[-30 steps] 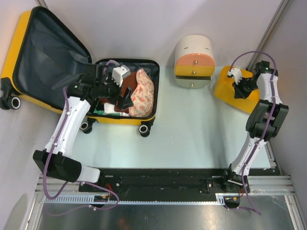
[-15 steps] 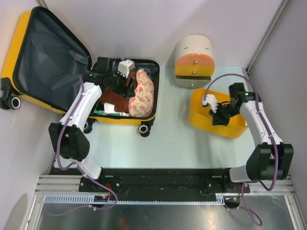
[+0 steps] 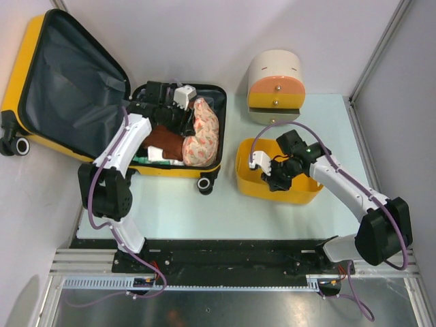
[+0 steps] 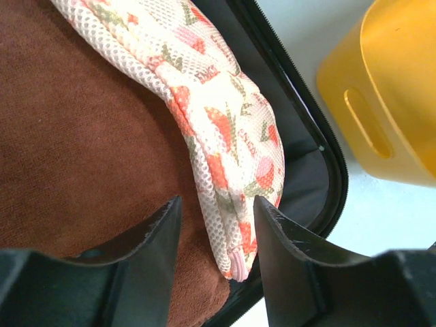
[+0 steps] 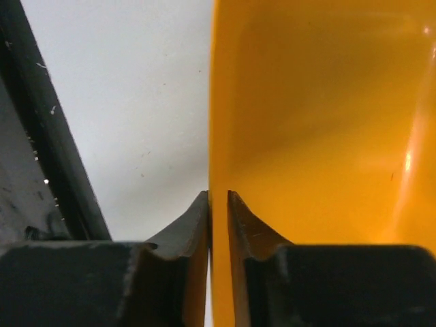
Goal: Open, take out, and arrange the luggage
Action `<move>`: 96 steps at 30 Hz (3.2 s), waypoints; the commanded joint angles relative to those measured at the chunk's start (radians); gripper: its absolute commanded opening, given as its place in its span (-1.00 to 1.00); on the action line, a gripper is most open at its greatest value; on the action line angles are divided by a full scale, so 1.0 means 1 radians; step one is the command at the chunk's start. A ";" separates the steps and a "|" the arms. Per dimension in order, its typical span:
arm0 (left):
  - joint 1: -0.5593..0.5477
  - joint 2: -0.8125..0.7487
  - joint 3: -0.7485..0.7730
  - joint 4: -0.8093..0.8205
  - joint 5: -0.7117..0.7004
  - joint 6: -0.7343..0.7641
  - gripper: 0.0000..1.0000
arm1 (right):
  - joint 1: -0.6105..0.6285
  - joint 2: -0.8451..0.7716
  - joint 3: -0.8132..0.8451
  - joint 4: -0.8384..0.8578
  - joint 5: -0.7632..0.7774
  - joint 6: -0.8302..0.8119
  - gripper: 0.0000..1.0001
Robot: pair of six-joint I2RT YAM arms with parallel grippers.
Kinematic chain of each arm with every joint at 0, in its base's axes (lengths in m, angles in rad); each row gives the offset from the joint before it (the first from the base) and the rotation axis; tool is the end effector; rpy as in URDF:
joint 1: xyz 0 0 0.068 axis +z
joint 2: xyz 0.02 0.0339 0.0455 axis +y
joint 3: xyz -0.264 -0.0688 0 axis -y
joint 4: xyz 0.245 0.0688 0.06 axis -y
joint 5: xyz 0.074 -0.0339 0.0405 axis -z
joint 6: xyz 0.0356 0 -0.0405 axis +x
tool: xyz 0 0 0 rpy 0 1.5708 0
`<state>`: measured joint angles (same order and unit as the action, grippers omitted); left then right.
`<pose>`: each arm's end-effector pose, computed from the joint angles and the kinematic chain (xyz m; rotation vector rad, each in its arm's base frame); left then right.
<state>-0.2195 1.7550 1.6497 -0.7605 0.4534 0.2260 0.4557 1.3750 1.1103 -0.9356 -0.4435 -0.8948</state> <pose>0.3743 -0.0995 0.3262 0.7238 2.2801 -0.5470 0.2261 0.1278 0.2673 -1.7428 1.9973 0.4747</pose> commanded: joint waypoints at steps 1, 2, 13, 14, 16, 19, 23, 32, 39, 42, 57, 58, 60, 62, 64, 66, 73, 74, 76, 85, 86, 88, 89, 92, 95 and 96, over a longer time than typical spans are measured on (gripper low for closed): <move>-0.023 0.001 -0.005 0.049 0.034 -0.031 -0.04 | 0.038 -0.002 0.002 0.124 0.060 0.095 -0.36; -0.026 0.003 -0.004 0.052 0.036 -0.034 -0.08 | 0.040 -0.007 0.003 0.132 0.061 0.108 -0.20; -0.061 0.063 0.034 0.064 0.005 -0.082 -0.05 | -0.167 -0.097 0.121 0.228 -0.095 0.508 0.59; -0.063 0.064 0.041 0.064 0.010 -0.086 -0.19 | -0.228 -0.097 0.140 0.245 -0.127 0.570 0.59; -0.081 0.054 0.071 0.066 0.025 -0.070 -0.45 | -0.281 -0.096 0.157 0.267 -0.141 0.649 0.59; -0.183 -0.014 0.094 0.066 -0.053 0.037 -0.98 | -0.386 -0.080 0.192 0.287 -0.158 0.789 0.59; -0.377 -0.121 0.052 0.066 -0.204 0.229 -1.00 | -0.484 -0.060 0.220 0.265 -0.199 0.890 0.59; -0.609 -0.170 -0.231 0.084 -0.429 0.429 -1.00 | -0.545 0.021 0.218 0.274 -0.284 1.017 0.61; -0.609 -0.227 -0.389 0.179 -0.420 0.443 -1.00 | -0.385 0.113 0.221 0.282 -0.268 1.064 0.61; -0.609 -0.219 -0.390 0.185 -0.418 0.426 -1.00 | -0.358 0.121 0.221 0.259 -0.196 1.036 0.63; -0.607 -0.241 -0.404 0.207 -0.406 0.400 -0.99 | -0.305 0.289 0.151 0.305 -0.241 0.915 0.82; -0.607 -0.242 -0.406 0.207 -0.403 0.398 -1.00 | -0.304 0.291 0.142 0.334 -0.236 0.918 0.82; -0.607 -0.246 -0.410 0.207 -0.404 0.395 -1.00 | -0.304 0.286 0.105 0.360 -0.241 0.899 0.81; -0.607 -0.250 -0.416 0.210 -0.403 0.394 -1.00 | -0.313 0.280 0.050 0.414 -0.241 0.898 0.82; -0.607 -0.252 -0.419 0.211 -0.404 0.392 -1.00 | -0.321 0.285 0.020 0.449 -0.264 0.898 0.85; -0.606 -0.253 -0.422 0.214 -0.407 0.394 -1.00 | -0.319 0.303 -0.009 0.466 -0.280 0.898 0.89; -0.606 -0.242 -0.409 0.217 -0.409 0.401 -0.99 | -0.316 0.323 -0.066 0.598 -0.389 0.930 0.79; -0.606 -0.239 -0.409 0.219 -0.407 0.401 -1.00 | -0.316 0.322 -0.066 0.603 -0.397 0.939 0.46; -0.604 -0.238 -0.401 0.217 -0.409 0.392 -0.96 | -0.325 0.303 -0.066 0.601 -0.412 0.948 -0.02; -0.428 -0.363 -0.286 0.198 -0.276 0.106 0.77 | -0.373 0.176 -0.066 0.561 -0.391 0.982 -1.00; -0.381 -0.402 -0.281 0.196 -0.265 0.040 0.79 | -0.368 0.159 -0.064 0.563 -0.385 0.988 -1.00; -0.330 -0.431 -0.280 0.194 -0.251 -0.032 0.82 | -0.364 0.147 -0.066 0.560 -0.373 0.997 -1.00; -0.302 -0.445 -0.284 0.194 -0.228 -0.060 0.83 | -0.361 0.142 -0.066 0.560 -0.370 0.999 -1.00; -0.187 -0.415 -0.291 0.194 -0.200 -0.158 0.83 | -0.350 0.128 -0.066 0.544 -0.351 0.978 -1.00; -0.108 -0.352 -0.254 0.193 -0.145 -0.256 0.79 | -0.348 0.124 -0.066 0.529 -0.334 0.959 -1.00; -0.095 -0.313 -0.226 0.193 -0.112 -0.281 0.73 | -0.350 0.116 -0.066 0.518 -0.325 0.955 -1.00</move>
<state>-0.3786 1.3354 1.3689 -0.5606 0.2264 0.1390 0.0986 1.5333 1.0374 -0.3992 -0.7876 0.0780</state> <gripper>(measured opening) 0.903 0.021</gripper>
